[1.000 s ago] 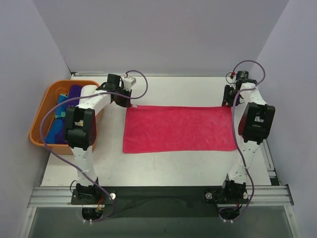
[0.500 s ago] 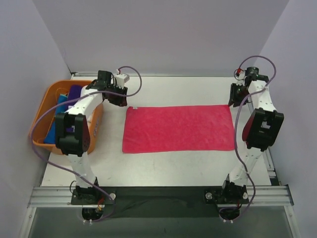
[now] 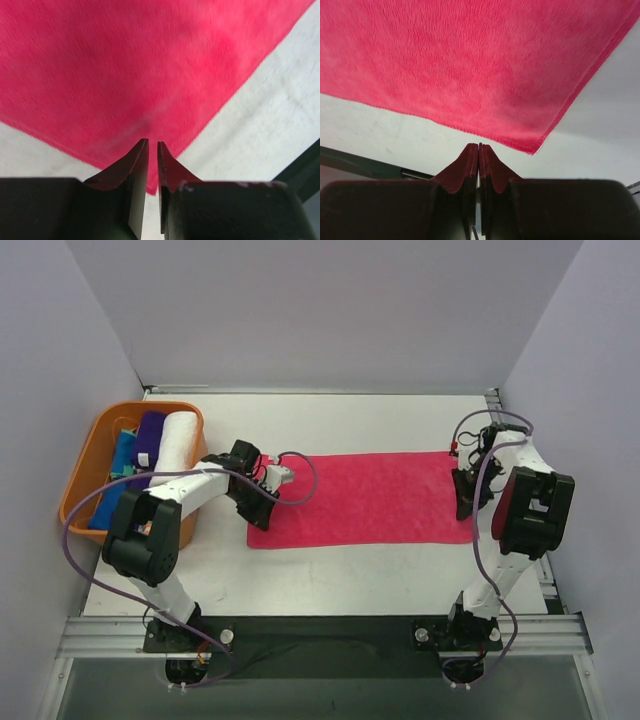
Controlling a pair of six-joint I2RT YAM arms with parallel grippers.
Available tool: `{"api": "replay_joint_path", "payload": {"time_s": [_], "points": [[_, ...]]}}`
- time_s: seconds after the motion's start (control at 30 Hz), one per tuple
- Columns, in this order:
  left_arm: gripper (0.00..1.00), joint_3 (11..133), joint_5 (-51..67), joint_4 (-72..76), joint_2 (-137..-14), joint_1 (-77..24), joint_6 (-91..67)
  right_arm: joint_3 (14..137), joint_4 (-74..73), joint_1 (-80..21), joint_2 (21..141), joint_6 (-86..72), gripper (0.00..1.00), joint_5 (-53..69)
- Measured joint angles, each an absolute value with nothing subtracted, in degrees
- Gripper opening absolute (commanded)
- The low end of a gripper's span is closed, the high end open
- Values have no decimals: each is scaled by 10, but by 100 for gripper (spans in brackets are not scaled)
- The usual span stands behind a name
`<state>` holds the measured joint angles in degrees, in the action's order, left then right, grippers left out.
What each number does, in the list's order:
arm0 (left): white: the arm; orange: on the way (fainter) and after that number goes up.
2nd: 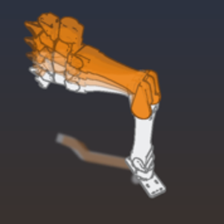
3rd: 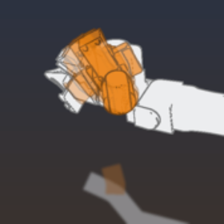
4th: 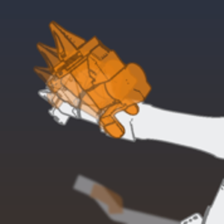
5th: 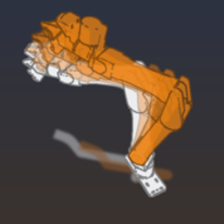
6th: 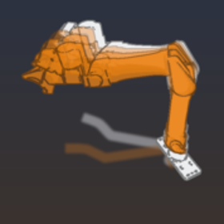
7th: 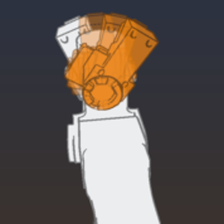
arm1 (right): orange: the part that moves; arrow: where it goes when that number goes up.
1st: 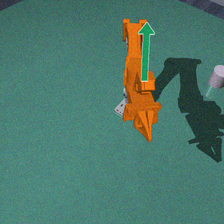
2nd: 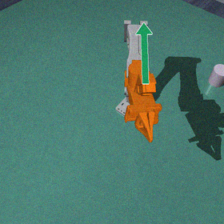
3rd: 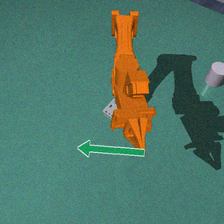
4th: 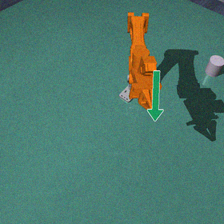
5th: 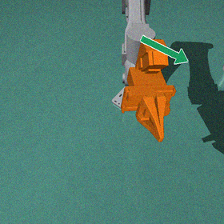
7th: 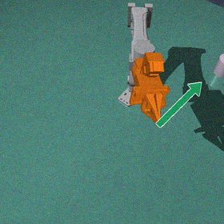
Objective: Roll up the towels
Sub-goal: Flatten the towel
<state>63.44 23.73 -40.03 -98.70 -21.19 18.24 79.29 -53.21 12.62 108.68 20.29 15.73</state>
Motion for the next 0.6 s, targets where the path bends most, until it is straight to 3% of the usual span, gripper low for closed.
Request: {"api": "replay_joint_path", "payload": {"time_s": [0.6], "points": [[21,601,148,-449,-922,-230,207,694,-476,155,1056,241,0,89]]}}
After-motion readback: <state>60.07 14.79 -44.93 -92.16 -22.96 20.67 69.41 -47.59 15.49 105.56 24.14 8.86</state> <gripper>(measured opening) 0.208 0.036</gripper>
